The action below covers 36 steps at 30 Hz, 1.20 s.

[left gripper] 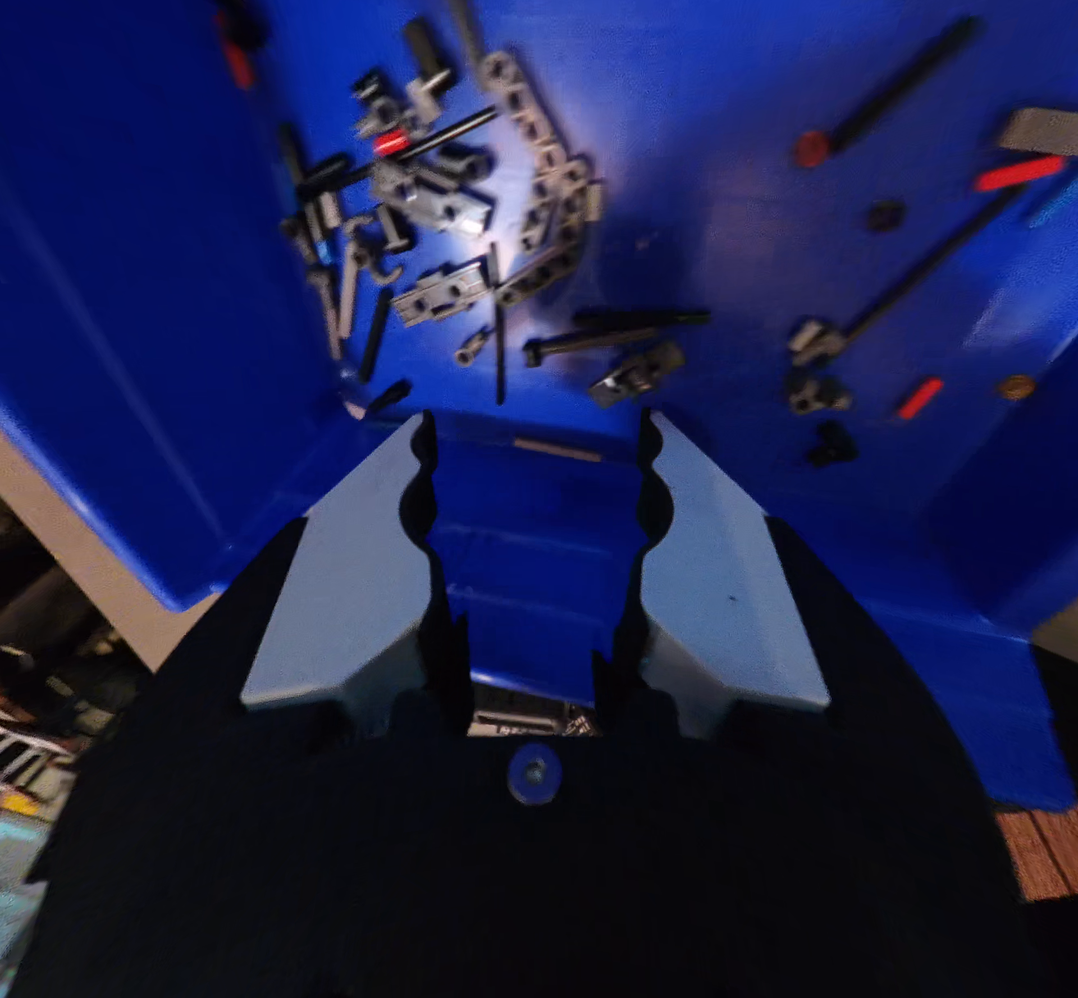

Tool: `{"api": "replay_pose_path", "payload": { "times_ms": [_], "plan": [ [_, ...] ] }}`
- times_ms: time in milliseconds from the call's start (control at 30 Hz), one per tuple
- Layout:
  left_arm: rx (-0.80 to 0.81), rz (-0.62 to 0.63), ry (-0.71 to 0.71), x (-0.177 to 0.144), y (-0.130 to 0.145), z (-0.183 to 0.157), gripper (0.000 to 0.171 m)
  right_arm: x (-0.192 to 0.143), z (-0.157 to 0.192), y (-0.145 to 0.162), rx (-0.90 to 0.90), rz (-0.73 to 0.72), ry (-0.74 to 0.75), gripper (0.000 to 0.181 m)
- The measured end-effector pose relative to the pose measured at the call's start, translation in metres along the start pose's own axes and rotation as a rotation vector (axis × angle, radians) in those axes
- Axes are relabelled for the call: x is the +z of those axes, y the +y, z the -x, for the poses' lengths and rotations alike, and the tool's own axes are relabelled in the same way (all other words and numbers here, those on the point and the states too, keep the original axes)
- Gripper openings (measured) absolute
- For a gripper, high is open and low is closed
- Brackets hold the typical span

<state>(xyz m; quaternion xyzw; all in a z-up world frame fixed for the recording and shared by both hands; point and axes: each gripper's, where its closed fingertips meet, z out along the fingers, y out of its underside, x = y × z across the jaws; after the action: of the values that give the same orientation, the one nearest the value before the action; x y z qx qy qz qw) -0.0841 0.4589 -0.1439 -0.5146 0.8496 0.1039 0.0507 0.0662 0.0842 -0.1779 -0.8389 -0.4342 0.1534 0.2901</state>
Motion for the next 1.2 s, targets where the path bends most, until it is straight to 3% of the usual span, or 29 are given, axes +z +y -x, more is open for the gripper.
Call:
{"api": "replay_pose_path", "payload": {
  "times_ms": [100, 267, 400, 467, 700, 800, 833, 933, 1000, 1067, 1200],
  "plan": [
    [-0.062, 0.013, 0.059, 0.005, 0.006, 0.015, 0.086, -0.001, 0.0, 0.001, 0.004, 0.0, 0.0, 0.022],
    [-0.074, 0.147, 0.195, 0.023, 0.014, 0.009, 0.12, -0.002, 0.001, 0.002, -0.002, 0.002, -0.002, 0.022],
    [-0.053, 0.239, 0.209, 0.036, 0.018, 0.014, 0.149, -0.002, 0.001, 0.003, -0.002, 0.002, -0.001, 0.022],
    [-0.039, 0.253, 0.219, 0.041, 0.018, 0.015, 0.143, -0.003, 0.002, 0.003, -0.004, 0.001, 0.0, 0.022],
    [-0.039, 0.254, 0.261, 0.05, 0.015, 0.011, 0.151, -0.005, 0.003, 0.002, -0.007, -0.002, 0.0, 0.023],
    [-0.009, 0.25, 0.271, 0.048, 0.017, 0.006, 0.147, -0.005, 0.003, 0.002, -0.01, -0.002, 0.002, 0.023],
    [0.005, 0.231, 0.28, 0.046, 0.015, 0.003, 0.143, -0.006, 0.003, 0.002, -0.01, -0.002, 0.003, 0.023],
    [0.015, 0.082, 0.405, 0.022, -0.002, -0.018, 0.101, -0.007, 0.002, 0.001, -0.012, -0.005, 0.008, 0.023],
    [-0.007, 0.026, 0.333, 0.016, -0.006, -0.004, 0.096, -0.008, 0.002, 0.001, -0.013, -0.007, 0.009, 0.023],
    [-0.023, 0.053, 0.24, 0.018, 0.003, 0.014, 0.092, -0.008, 0.002, 0.001, -0.012, -0.006, 0.009, 0.023],
    [-0.049, 0.097, 0.137, 0.034, 0.01, 0.036, 0.105, -0.007, 0.002, 0.002, -0.012, -0.004, 0.007, 0.023]
  ]
}}
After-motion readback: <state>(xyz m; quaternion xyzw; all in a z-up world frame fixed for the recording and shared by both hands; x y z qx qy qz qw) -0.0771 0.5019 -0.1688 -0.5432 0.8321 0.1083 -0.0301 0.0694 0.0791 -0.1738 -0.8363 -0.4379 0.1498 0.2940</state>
